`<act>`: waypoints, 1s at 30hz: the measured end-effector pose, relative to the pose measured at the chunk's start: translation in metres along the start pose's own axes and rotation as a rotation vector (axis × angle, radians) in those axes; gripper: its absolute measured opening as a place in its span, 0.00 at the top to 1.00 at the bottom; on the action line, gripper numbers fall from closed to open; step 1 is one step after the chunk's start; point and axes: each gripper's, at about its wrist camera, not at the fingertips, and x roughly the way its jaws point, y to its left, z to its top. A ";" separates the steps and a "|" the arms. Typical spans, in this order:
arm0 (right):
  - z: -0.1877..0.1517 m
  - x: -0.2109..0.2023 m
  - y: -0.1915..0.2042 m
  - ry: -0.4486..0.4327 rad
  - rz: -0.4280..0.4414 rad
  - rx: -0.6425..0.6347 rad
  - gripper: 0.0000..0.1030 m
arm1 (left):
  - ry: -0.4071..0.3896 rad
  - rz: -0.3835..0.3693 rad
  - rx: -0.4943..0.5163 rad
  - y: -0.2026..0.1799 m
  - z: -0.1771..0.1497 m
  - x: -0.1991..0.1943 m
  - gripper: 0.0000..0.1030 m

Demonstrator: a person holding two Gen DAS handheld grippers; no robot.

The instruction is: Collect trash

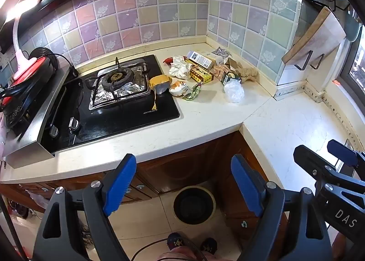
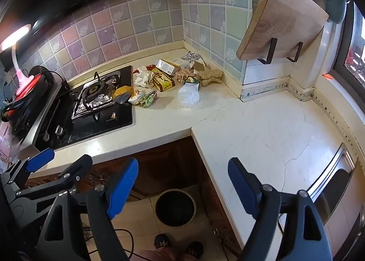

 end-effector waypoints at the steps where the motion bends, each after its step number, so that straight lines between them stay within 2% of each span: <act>1: 0.001 0.000 0.000 -0.005 -0.005 -0.006 0.21 | 0.001 0.000 0.000 0.000 0.000 0.000 0.19; 16: 0.013 0.002 -0.006 -0.012 0.000 0.004 0.21 | -0.021 0.007 0.000 -0.002 0.007 -0.002 0.20; 30: 0.008 -0.004 -0.014 -0.030 0.018 0.020 0.21 | -0.047 0.002 0.007 -0.010 0.007 -0.011 0.21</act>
